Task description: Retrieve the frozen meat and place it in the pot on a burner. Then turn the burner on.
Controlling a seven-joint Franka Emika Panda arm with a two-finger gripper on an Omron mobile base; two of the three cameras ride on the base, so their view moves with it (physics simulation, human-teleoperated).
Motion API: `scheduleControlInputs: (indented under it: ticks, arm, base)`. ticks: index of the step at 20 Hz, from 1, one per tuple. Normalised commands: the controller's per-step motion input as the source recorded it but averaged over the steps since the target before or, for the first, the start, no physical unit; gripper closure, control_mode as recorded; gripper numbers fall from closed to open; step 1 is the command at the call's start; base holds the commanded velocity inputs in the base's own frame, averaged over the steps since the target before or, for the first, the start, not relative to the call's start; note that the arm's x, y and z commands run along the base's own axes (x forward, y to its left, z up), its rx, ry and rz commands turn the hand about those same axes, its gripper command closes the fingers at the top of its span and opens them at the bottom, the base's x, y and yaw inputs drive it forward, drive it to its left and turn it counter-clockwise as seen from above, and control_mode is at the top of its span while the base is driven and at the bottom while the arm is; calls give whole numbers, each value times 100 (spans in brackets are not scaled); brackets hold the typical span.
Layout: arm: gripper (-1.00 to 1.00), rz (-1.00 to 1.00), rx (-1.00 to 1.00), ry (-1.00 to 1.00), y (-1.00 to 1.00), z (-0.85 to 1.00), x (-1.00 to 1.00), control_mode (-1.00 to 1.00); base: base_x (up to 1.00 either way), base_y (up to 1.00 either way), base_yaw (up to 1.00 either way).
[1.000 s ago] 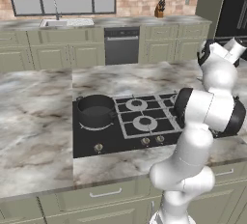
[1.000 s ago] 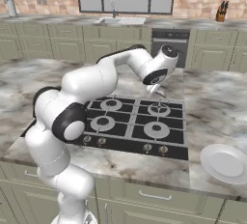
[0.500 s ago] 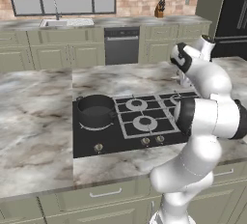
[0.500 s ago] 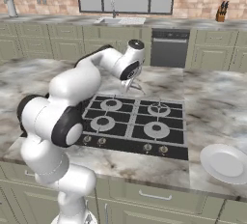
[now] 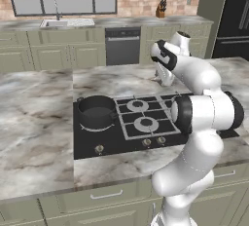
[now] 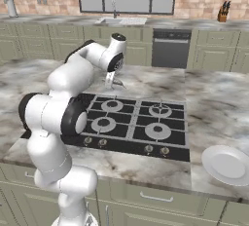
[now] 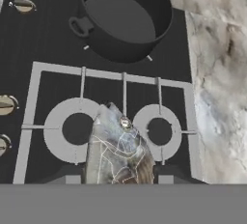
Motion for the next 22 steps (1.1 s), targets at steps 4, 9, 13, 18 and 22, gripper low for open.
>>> scheduleControlInputs:
  ticks: [4,9,13,18,22]
  arm:
    - [100,19,-9,0,86,0,2,-100]
    - [100,11,-7,0,74,0,1,-100]
    - [100,3,-8,0,73,-1,3,-100]
    - [100,0,-9,0,65,-2,10,-100]
    - [100,0,-11,0,54,-16,8,-100]
  base:
    - [0,0,0]
    - [0,0,0]
    - [0,0,0]
    - [0,0,0]
    - [0,0,0]
